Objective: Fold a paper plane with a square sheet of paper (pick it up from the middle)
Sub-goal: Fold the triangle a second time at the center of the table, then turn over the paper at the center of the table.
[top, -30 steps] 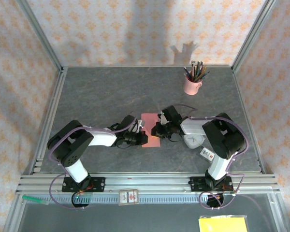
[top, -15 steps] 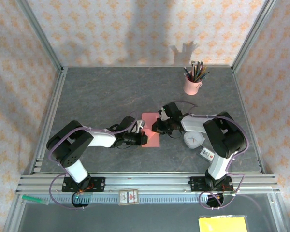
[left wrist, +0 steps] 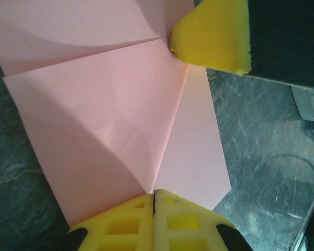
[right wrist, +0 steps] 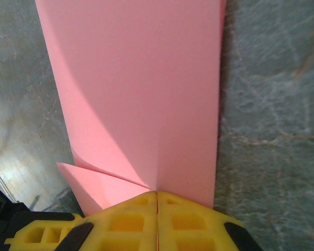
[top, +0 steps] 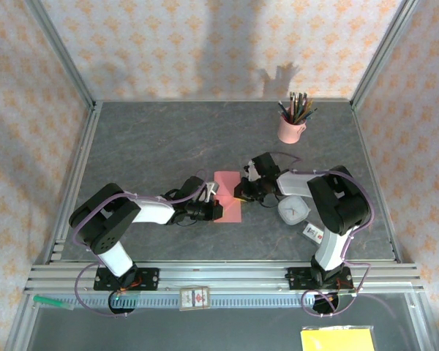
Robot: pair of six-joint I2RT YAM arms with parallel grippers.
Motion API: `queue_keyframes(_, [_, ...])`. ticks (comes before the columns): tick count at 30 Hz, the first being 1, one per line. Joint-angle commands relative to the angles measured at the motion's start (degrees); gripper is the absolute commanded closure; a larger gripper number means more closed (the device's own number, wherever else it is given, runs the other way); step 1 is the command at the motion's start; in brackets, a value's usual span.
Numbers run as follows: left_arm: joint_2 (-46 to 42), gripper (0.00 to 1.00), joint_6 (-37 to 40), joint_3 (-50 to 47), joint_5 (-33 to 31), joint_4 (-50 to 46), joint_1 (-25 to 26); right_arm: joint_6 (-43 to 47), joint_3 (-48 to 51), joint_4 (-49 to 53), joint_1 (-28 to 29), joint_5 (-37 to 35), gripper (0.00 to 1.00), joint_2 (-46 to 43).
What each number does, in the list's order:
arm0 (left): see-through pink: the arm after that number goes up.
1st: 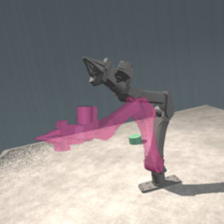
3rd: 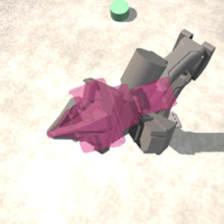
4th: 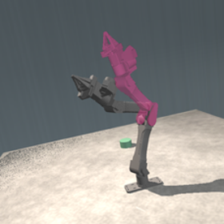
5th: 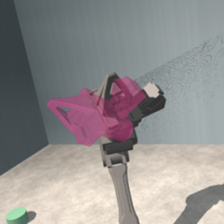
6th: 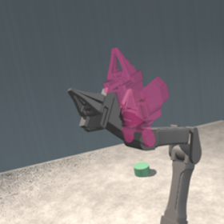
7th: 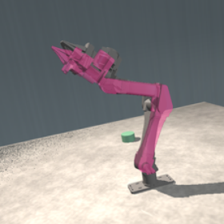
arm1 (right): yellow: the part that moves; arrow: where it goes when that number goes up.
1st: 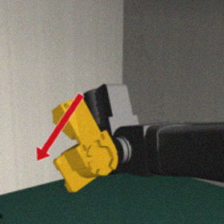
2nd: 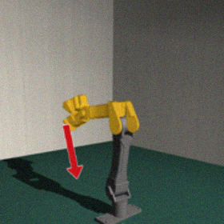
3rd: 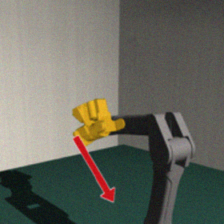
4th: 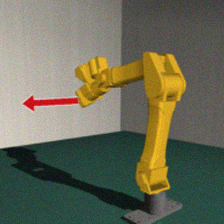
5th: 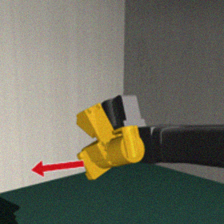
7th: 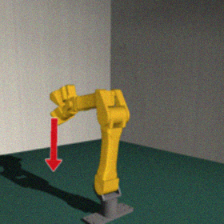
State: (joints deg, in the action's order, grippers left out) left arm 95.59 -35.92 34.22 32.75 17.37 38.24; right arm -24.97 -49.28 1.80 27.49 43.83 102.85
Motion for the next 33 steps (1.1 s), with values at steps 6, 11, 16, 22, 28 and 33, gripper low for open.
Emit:
queue_keyframes(6, [0.4, 1.00, 0.5, -3.1, -4.1, -10.2, -0.2, 3.5, -3.3, 4.6, -4.6, -4.6, 0.92, 0.2])
queue_keyframes(11, [-4.1, 1.00, -3.9, -3.1, -2.3, -6.2, 0.3, 3.8, -5.8, 6.1, -4.5, -3.1, 0.89, -4.9])
queue_keyframes(16, [-10.6, 0.81, -8.4, -1.8, -1.0, -1.7, 0.4, 3.7, -4.3, 9.7, -1.8, -10.1, 0.81, -12.6])
queue_keyframes(22, [-9.7, 0.80, -8.0, 0.7, -2.2, -0.7, -0.8, -1.1, -0.1, 13.5, 3.8, -21.6, 0.67, -21.3])
queue_keyframes(28, [-4.0, 0.90, -4.0, 3.9, -1.5, -2.0, -3.3, -6.0, 2.6, 16.4, 8.3, -26.5, 0.55, -25.8])
queue_keyframes(33, [-2.0, 0.90, -2.9, 4.0, -0.7, -0.6, -5.0, -10.7, 6.4, 16.0, 11.3, -27.8, 0.49, -28.6])
